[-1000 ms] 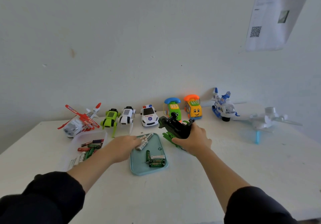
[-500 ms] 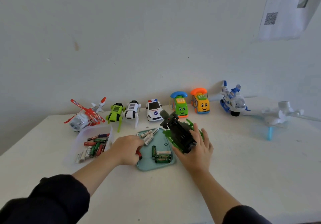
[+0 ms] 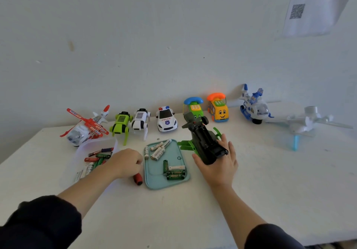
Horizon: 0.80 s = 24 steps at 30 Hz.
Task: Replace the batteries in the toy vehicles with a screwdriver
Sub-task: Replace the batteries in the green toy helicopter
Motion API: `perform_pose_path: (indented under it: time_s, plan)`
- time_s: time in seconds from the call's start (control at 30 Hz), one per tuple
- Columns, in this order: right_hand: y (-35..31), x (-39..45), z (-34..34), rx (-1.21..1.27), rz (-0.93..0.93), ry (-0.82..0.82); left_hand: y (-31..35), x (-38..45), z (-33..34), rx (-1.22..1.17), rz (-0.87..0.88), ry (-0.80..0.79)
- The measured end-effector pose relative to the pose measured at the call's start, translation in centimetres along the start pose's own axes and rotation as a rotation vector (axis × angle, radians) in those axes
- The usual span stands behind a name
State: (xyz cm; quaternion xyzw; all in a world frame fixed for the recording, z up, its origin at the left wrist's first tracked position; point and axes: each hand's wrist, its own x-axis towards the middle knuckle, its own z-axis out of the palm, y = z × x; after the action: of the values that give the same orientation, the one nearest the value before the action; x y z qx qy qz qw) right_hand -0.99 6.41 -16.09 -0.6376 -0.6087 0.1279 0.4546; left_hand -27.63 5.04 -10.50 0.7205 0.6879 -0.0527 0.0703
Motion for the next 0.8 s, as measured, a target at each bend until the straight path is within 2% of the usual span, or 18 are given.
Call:
perform_pose_path:
  time_s: [0.13,0.2,0.3,0.37,0.6,0.7,0.8]
  plan:
    - [-0.1,-0.1,-0.1,0.013,0.005,0.008,2.5,-0.1,-0.5,0.202,0.016,0.119]
    - [-0.2,-0.2,-0.2,0.01,-0.01,0.015,4.7,-0.2,-0.8,0.161,0.143,0.179]
    - [-0.2,-0.2,-0.2,0.015,-0.014,0.012,8.1,-0.9,-0.8,0.078,0.405,0.123]
    - [-0.1,-0.2,-0.2,0.023,-0.016,0.01,9.4,-0.9,-0.6,0.116,0.48,0.111]
    - [-0.2,-0.3,0.0,0.027,-0.067,0.018,10.2,-0.6,-0.1,0.193,0.424,0.063]
    - [-0.1,-0.4,0.1,0.039,-0.079,0.026,10.0,-0.6,-0.3,0.013,0.393,0.048]
    - [0.1,-0.5,0.3,0.036,-0.109,0.041,9.8,-0.1,-1.5,-0.489,0.29,0.087]
